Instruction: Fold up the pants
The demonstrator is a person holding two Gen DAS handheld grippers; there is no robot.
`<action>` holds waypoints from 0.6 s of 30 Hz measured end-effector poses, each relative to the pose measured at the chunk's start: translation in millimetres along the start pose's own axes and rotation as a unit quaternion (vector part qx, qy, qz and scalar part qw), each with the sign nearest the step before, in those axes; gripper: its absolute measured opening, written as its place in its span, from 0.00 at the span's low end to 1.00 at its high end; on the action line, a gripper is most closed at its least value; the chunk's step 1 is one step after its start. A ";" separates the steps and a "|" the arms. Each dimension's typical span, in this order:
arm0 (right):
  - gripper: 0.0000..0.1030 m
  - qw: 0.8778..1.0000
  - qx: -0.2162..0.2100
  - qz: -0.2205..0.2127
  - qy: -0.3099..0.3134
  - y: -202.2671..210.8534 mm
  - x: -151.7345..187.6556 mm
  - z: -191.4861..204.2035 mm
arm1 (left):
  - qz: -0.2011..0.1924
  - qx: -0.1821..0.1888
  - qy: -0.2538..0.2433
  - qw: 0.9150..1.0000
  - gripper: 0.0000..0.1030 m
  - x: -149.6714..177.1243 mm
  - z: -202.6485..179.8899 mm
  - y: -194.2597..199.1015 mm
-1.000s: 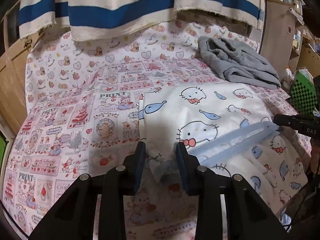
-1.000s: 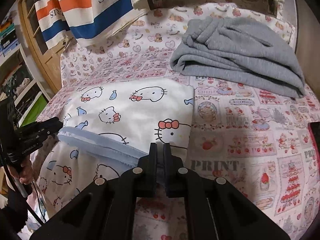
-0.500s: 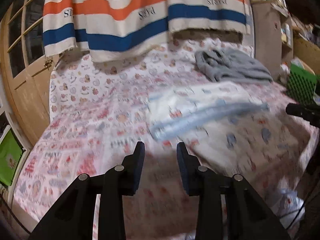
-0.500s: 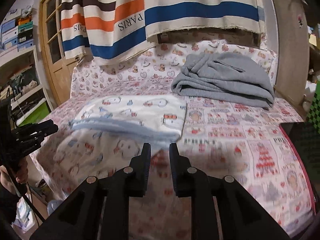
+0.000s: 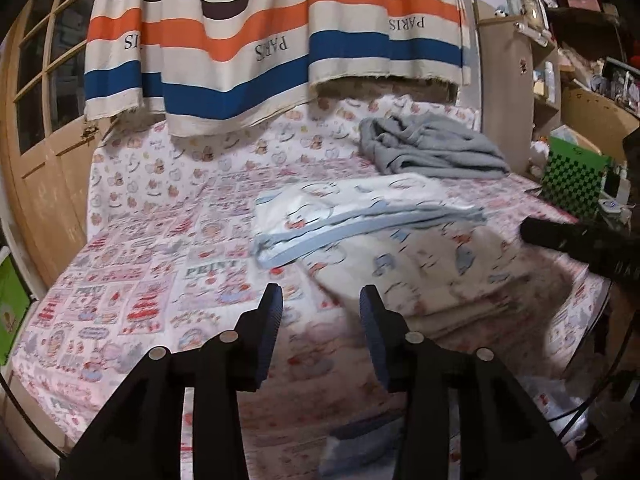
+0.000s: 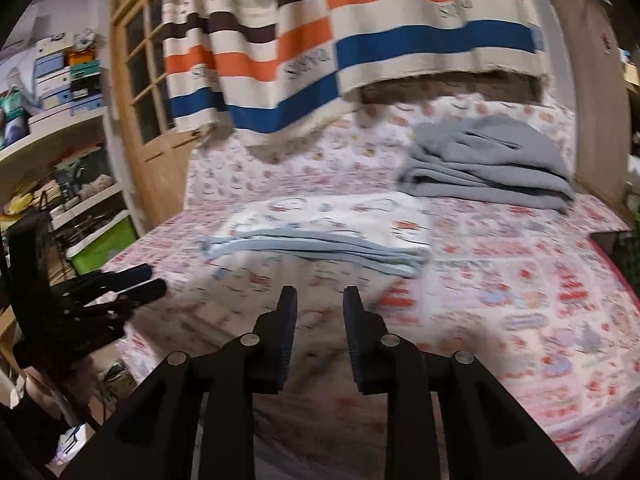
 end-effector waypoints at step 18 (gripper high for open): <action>0.48 0.994 -0.063 0.059 0.067 -19.7 38.2 15.2 | 0.031 0.031 0.006 0.999 0.44 12.7 -17.6 -23.8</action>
Point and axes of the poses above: each gripper's, at about its wrist camera, not at the fingertips, and y roughly against the way its jaws point, z to its left, x to its underside, the point moved 5 cm from there along -y, roughly the way its jaws point, and after that the axes turned 15 degrees about x, right-handed, at the moved point
